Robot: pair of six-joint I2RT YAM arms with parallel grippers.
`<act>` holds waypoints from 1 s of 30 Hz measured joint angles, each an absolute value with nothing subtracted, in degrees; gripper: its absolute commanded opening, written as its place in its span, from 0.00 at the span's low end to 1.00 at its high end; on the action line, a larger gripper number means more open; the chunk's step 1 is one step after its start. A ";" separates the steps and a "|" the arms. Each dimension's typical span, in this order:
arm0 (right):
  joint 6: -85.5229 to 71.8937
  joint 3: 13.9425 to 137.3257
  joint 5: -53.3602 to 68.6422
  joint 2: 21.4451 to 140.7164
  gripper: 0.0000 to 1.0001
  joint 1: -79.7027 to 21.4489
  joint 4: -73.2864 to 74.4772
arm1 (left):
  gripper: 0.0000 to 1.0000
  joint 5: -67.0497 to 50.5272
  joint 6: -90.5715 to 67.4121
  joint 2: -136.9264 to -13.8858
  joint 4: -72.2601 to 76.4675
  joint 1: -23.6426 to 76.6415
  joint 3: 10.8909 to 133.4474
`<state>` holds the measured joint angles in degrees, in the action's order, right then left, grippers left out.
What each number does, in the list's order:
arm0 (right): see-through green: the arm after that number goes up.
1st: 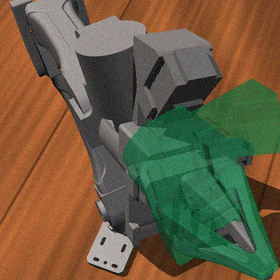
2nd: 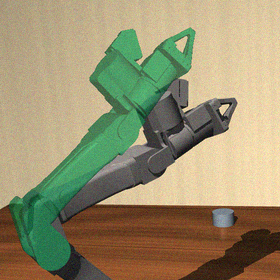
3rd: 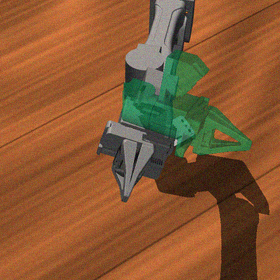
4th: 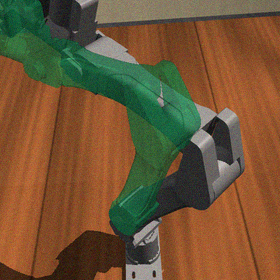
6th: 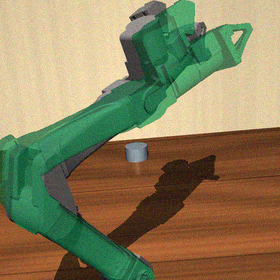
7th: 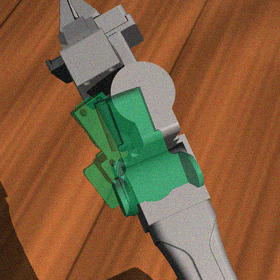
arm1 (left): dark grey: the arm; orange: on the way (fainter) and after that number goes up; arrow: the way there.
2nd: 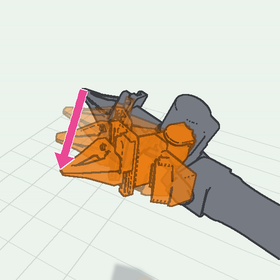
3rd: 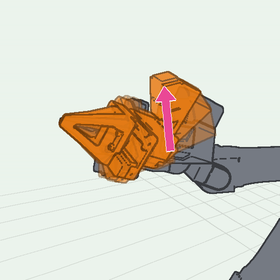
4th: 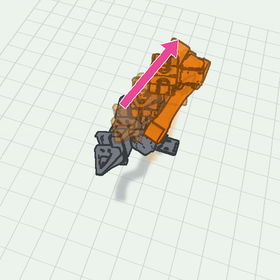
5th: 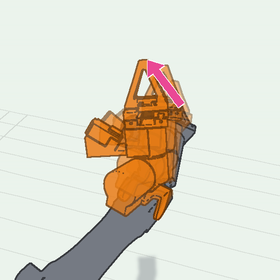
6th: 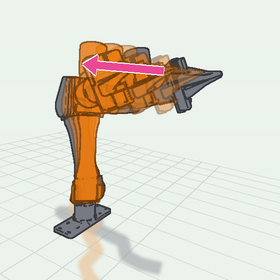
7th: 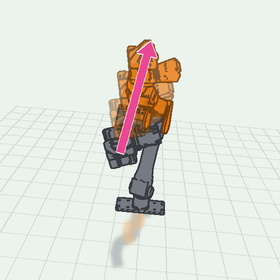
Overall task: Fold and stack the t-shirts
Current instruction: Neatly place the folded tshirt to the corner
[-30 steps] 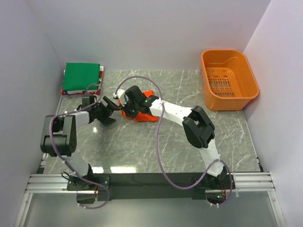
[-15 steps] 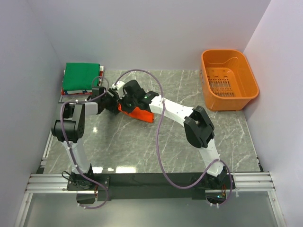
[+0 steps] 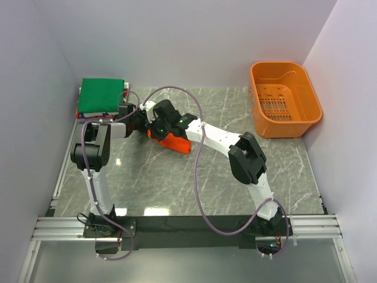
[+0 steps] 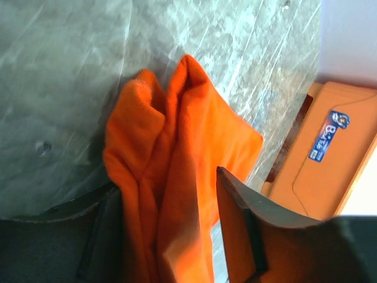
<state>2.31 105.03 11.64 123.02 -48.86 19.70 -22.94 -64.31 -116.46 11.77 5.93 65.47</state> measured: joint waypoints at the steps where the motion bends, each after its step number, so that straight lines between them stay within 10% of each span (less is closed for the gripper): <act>1: 2.22 105.03 11.64 123.02 0.00 -48.86 19.70 | 0.54 -22.63 -64.20 -116.81 11.73 6.09 65.91; 9: 1.41 106.24 11.60 123.24 0.02 -48.47 19.75 | 0.29 -19.99 -59.66 -119.11 7.40 6.81 71.07; 15: 0.34 110.34 10.37 123.79 0.56 -46.50 21.93 | 0.11 -16.10 -46.65 -120.55 -1.96 7.16 82.91; 30: 0.10 102.35 6.42 120.75 0.61 -31.73 26.09 | 0.01 -7.53 -20.03 -131.63 -22.44 3.73 116.84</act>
<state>0.10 102.35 6.42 120.75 -31.73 26.09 -7.53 -20.03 -131.63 -22.44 3.73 116.84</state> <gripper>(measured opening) 0.603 0.129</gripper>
